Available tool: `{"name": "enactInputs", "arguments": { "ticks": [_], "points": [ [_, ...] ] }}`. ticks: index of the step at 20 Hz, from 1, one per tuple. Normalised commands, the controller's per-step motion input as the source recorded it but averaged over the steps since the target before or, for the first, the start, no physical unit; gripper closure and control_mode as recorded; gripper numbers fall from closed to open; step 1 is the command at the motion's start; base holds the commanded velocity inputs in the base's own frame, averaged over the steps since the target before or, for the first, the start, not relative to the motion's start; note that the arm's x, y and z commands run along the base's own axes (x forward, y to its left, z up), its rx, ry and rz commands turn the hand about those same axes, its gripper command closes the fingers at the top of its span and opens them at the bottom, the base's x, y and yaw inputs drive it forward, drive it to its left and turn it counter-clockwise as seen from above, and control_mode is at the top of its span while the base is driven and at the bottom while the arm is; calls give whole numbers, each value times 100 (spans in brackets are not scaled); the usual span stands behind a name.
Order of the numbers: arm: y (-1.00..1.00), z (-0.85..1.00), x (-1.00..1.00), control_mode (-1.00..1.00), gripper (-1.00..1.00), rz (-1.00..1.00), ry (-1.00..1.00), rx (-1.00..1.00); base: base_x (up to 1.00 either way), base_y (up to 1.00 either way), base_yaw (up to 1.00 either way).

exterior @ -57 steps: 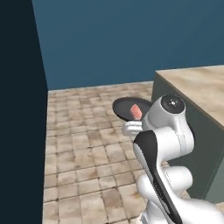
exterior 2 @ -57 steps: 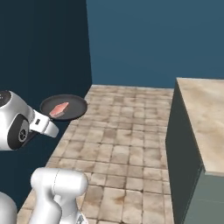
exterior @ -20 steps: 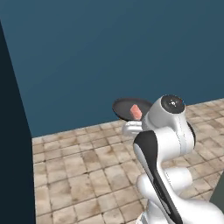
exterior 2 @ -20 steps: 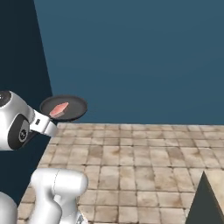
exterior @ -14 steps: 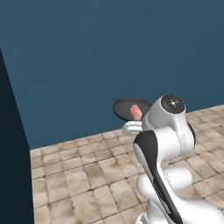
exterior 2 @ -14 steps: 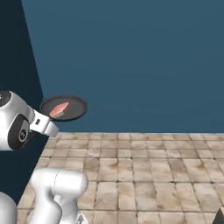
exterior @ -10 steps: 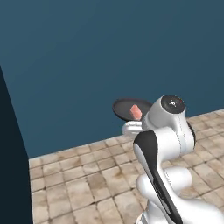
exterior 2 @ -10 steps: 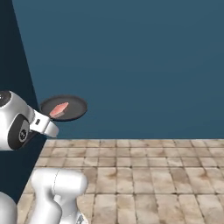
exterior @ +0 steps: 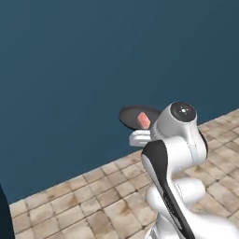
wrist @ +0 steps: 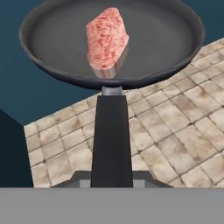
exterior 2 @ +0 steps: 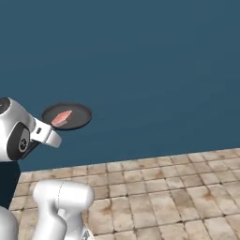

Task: Pick up the pan with the steak in it and place it on the dining table. Then place the steak on the plate.

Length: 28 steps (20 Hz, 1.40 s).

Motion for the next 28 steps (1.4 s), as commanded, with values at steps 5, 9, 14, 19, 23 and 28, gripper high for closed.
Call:
{"name": "enactInputs", "arguments": {
  "ticks": [5, 9, 14, 19, 23, 28],
  "points": [
    [0, 0, 0, 100, 100, 0, 0, 0, 12, 9, -50],
    [0, 0, 0, 100, 100, 0, 0, 0, 2, 1, -50],
    [0, 0, 0, 100, 100, 0, 0, 0, 2, 0, -50],
    [0, 0, 0, 100, 100, 0, 0, 0, 1, 0, -50],
    [0, 0, 0, 100, 100, 0, 0, 0, 1, 0, -50],
    [0, 0, 0, 100, 100, 0, 0, 0, 1, 0, -50]
  ]
}}
